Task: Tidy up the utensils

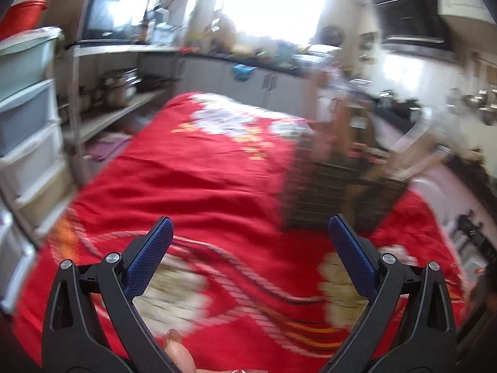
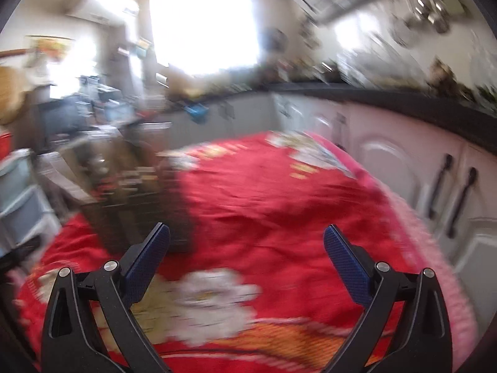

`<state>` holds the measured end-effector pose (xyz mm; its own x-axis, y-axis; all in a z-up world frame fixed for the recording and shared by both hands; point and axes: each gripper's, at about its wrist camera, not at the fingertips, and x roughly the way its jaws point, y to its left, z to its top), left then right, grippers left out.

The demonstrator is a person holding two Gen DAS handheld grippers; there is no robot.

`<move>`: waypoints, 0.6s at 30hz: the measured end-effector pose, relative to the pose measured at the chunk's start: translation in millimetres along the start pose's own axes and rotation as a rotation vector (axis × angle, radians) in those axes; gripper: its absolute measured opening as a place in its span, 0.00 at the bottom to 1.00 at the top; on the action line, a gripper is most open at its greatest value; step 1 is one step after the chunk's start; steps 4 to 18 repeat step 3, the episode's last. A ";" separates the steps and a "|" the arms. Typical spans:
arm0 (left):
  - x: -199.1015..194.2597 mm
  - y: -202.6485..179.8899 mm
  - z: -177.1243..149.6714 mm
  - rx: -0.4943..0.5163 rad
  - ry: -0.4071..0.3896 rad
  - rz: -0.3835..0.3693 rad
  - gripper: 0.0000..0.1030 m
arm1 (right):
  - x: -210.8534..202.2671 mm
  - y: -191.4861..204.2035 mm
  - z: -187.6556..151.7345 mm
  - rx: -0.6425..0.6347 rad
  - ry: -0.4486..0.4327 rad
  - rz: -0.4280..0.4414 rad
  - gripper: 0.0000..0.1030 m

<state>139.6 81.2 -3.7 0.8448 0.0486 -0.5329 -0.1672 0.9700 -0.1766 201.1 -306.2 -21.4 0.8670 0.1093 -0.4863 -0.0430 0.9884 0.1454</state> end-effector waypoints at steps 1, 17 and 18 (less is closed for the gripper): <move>5.2 13.8 6.1 0.004 0.006 0.058 0.90 | 11.7 -9.7 5.3 0.007 0.052 -0.050 0.94; 26.4 42.4 16.3 0.001 0.054 0.171 0.90 | 44.0 -33.2 15.1 0.021 0.173 -0.151 0.94; 26.4 42.4 16.3 0.001 0.054 0.171 0.90 | 44.0 -33.2 15.1 0.021 0.173 -0.151 0.94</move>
